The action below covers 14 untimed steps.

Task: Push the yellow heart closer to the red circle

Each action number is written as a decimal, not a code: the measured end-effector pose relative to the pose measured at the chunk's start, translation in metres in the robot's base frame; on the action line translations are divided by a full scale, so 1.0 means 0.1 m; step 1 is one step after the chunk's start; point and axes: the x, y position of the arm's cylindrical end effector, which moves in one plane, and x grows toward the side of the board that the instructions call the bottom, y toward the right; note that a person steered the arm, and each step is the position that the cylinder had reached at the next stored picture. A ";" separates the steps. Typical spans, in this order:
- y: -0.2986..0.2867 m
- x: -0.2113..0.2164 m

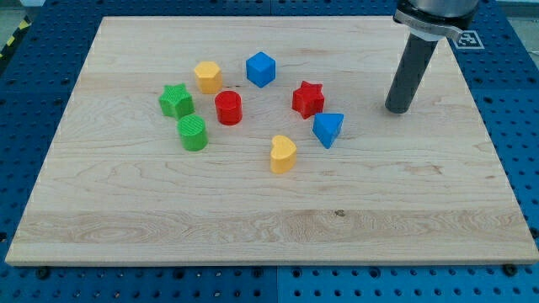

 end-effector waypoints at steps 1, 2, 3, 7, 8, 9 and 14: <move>0.05 0.03; 0.05 0.01; 0.05 0.41; -0.38 1.12; -0.79 1.12; -1.24 1.10; -2.81 0.68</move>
